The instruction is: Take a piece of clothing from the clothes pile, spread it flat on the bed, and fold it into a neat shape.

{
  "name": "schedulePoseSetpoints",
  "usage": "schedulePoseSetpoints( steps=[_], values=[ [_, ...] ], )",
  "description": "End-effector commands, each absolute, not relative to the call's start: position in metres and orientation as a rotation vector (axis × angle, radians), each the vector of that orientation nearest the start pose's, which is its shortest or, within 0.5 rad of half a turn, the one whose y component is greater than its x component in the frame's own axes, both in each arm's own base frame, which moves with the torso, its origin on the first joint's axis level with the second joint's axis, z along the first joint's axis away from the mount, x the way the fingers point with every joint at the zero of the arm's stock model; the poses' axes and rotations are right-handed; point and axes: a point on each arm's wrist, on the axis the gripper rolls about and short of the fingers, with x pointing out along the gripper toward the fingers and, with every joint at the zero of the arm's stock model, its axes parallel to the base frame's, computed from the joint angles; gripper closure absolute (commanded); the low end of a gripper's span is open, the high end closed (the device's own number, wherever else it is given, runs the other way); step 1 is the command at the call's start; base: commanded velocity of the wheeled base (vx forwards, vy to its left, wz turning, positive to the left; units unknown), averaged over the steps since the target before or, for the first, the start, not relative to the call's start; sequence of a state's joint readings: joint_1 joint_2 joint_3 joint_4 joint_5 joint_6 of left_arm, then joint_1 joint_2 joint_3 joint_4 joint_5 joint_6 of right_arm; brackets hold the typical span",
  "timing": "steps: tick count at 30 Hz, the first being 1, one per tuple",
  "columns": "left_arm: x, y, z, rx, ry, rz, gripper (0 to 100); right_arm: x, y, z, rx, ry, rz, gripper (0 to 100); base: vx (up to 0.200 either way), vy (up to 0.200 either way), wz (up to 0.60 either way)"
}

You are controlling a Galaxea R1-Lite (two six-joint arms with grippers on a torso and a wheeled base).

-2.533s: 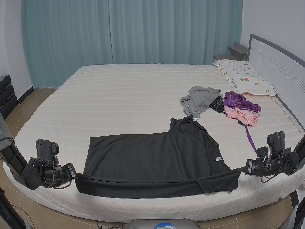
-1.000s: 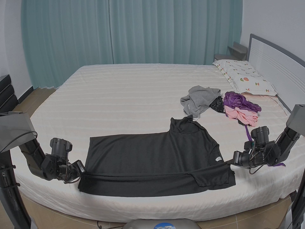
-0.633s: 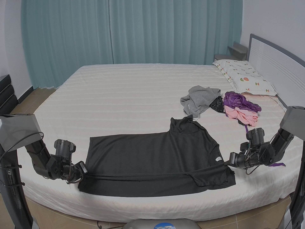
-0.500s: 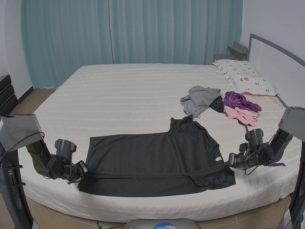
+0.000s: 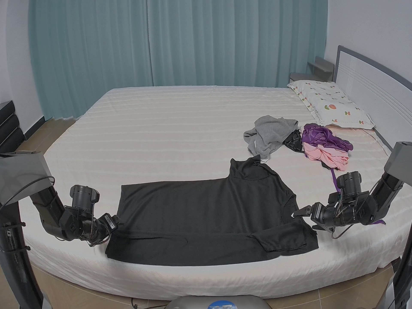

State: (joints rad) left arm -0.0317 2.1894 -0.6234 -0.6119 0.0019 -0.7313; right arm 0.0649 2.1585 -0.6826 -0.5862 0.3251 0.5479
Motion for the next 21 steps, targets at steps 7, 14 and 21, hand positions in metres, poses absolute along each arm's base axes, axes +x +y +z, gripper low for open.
schedulePoseSetpoints(
  steps=[7, 14, 21],
  values=[
    [0.294, 0.002, 0.027, -0.808, 0.827, 0.292, 0, 0.296, 0.024, 0.024, 0.787, 0.938, 0.140, 0, 0.000, 0.000, 0.00],
    [0.292, 0.001, 0.022, -0.862, 0.871, 0.264, 0, 0.289, 0.024, 0.020, 0.795, 0.939, 0.143, 0, 0.029, 0.000, 0.00],
    [0.289, 0.000, 0.022, -0.872, 0.885, 0.245, 0, 0.287, 0.026, 0.016, 0.793, 0.959, 0.141, 0, 0.143, 0.000, 0.00]
  ],
)
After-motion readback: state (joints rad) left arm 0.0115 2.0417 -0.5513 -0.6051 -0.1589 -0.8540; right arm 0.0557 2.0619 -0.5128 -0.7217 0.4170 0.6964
